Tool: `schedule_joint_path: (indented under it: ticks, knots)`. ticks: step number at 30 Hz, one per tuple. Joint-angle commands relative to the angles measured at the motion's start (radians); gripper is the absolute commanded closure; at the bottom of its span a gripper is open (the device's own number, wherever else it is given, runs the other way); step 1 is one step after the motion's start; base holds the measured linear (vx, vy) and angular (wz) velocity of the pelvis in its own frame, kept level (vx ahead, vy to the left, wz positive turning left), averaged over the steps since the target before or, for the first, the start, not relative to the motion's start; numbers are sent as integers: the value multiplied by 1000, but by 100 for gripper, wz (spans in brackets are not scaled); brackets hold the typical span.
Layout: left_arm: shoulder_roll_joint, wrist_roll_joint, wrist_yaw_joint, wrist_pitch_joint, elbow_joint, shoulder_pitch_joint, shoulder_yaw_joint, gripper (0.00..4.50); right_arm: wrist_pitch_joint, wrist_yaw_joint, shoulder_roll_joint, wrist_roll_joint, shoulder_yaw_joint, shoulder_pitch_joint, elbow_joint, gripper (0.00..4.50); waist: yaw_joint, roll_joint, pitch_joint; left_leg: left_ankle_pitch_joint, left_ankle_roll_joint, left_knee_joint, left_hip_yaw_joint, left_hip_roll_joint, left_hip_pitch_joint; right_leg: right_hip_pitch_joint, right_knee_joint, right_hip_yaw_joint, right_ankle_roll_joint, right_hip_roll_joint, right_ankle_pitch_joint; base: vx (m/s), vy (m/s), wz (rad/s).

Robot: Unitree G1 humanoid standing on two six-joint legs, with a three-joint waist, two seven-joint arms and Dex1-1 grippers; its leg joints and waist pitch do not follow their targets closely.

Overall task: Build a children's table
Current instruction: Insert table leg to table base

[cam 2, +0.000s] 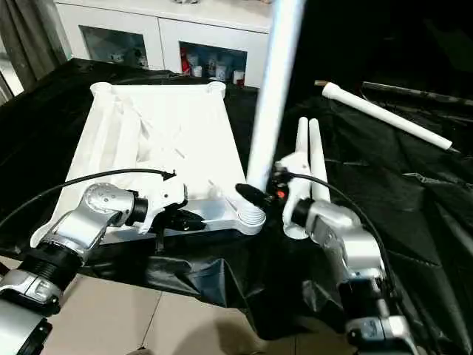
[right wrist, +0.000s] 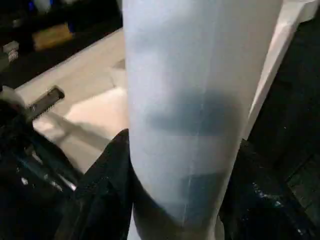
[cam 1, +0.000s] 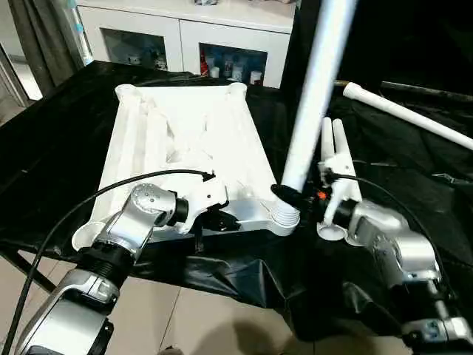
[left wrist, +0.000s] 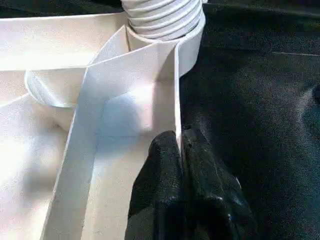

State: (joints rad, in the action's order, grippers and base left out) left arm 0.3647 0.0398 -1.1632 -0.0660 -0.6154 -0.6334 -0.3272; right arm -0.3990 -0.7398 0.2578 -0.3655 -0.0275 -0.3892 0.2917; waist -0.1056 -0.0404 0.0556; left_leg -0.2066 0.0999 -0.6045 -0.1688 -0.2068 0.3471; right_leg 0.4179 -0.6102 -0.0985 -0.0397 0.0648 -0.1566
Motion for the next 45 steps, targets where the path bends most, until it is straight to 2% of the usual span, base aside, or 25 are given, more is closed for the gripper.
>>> schedule_joint_path:
  ticks: [1,4,6,8,9,10,11,13,15,17,18,21,22,23,25,26,28,31,32,37,39,40,41,44,45]
  knots:
    - [0,-7,23,-1,0,-17,26,450,19,3,-19,-32,-20,27,34,262,-5,13,-69,-163,-20,76,7,-22,3,-64,92,54,-98,85,-377,0,0,0]
    - [0,-9,25,-2,0,-18,28,450,62,11,-42,-36,-38,67,55,262,-5,17,-67,-178,-18,78,7,-23,1,-63,94,53,-104,84,-379,0,0,0]
    - [0,-10,28,-2,-2,-21,31,450,100,22,-66,-43,-56,101,73,262,-7,26,-67,-196,-14,79,9,-23,0,-63,97,53,-106,88,-396,0,0,0]
    - [0,-10,30,0,-7,-24,33,450,125,28,-80,-44,-64,117,82,262,-7,30,-66,-212,-13,81,11,-22,-1,-62,99,51,-103,87,-409,0,0,0]
    - [0,-10,31,0,-9,-26,33,450,135,30,-87,-45,-67,125,85,262,-4,24,-64,-217,-14,82,10,-22,0,-63,101,51,-101,85,-418,0,0,0]
    - [0,-11,31,1,-11,-27,34,450,144,32,-91,-45,-70,129,87,262,-5,25,-65,-218,-15,81,10,-21,-2,-62,102,51,-100,85,-424,0,0,0]
    - [-1,-11,34,3,-16,-31,35,450,167,36,-101,-44,-73,141,91,262,-7,33,-65,-218,-16,81,10,-21,-2,-62,102,52,-100,87,-428,0,0,0]
    - [-2,-11,35,3,-18,-33,36,450,182,36,-106,-40,-72,150,94,262,-6,30,-63,-229,-18,82,9,-20,-2,-62,108,50,-91,86,-450,0,0,0]
    - [-4,-12,37,2,-22,-37,36,450,231,30,-109,-12,-56,170,97,262,-8,34,-61,-245,-22,83,10,-19,-7,-60,115,48,-74,87,-506,0,0,0]
    - [-5,-12,37,2,-23,-37,36,450,244,28,-108,-2,-49,175,98,262,-7,36,-59,-251,-25,86,11,-19,-8,-59,119,46,-66,86,-529,0,0,0]
    - [-5,-11,38,3,-25,-38,34,450,282,29,-88,49,-12,177,103,262,-6,40,-58,-262,-24,86,11,-18,-11,-59,124,45,-59,86,-547,0,0,0]
    - [-6,-10,39,5,-28,-39,32,450,309,27,-66,95,25,172,108,262,-4,37,-59,-254,-28,88,12,-18,-12,-62,126,44,-52,87,-551,0,0,0]
    - [-5,-6,42,10,-32,-40,29,450,319,20,-43,134,56,158,113,262,-4,35,-59,-252,-29,89,12,-19,-12,-62,125,43,-53,88,-550,0,0,0]
    - [-5,-6,42,10,-32,-40,29,450,319,20,-41,136,57,157,114,262,-2,38,-59,-248,-29,90,13,-19,-9,-65,124,42,-54,87,-542,0,0,0]
    - [-5,-4,44,12,-33,-40,27,450,319,17,-35,145,65,151,116,262,2,38,-58,-259,-32,90,12,-18,-12,-61,126,43,-56,86,-549,0,0,0]
    - [-4,1,47,18,-36,-41,25,450,316,0,-19,162,82,134,122,262,3,34,-57,-263,-36,89,12,-17,-12,-61,127,42,-54,87,-561,0,0,0]
    - [-4,2,48,20,-38,-42,25,450,313,-12,-10,172,92,120,131,262,4,34,-57,-263,-38,89,12,-17,-11,-62,129,41,-49,87,-570,0,0,0]
    - [-3,1,45,23,-38,-44,25,450,300,-43,7,173,105,83,161,262,6,27,-57,-255,-44,88,11,-18,-12,-60,131,42,-48,88,-578,0,0,0]
    - [-3,1,43,25,-38,-44,24,450,294,-54,12,172,109,70,173,262,6,29,-57,-252,-46,88,11,-18,-11,-60,129,43,-51,88,-573,0,0,0]
    - [9,0,7,41,-26,-48,13,450,255,-191,54,149,138,17,237,262,11,24,-58,-239,-56,86,10,-18,-8,-64,126,43,-60,88,-559,0,0,0]
    - [13,-1,-2,44,-20,-49,11,450,262,-230,68,153,147,9,256,262,10,24,-56,-228,-59,87,9,-21,-8,-60,123,46,-69,88,-535,0,0,0]
    - [13,-1,-2,44,-20,-49,11,450,262,-230,68,153,147,9,256,262,10,23,-58,-223,-59,88,10,-21,-6,-63,119,46,-73,87,-523,0,0,0]
    - [18,-1,-10,48,-14,-48,9,450,280,-259,80,162,156,0,274,262,10,20,-53,-216,-63,89,8,-22,-6,-60,118,49,-79,85,-498,0,0,0]
    - [23,-6,-23,52,-5,-45,8,450,294,-279,90,169,161,-6,290,262,10,21,-57,-202,-67,89,8,-24,-5,-64,110,50,-98,86,-461,0,0,0]
    - [28,-12,-40,55,6,-40,7,450,305,-298,98,174,165,-12,303,262,13,21,-44,-214,-71,93,7,-22,-3,-60,114,51,-98,85,-472,0,0,0]
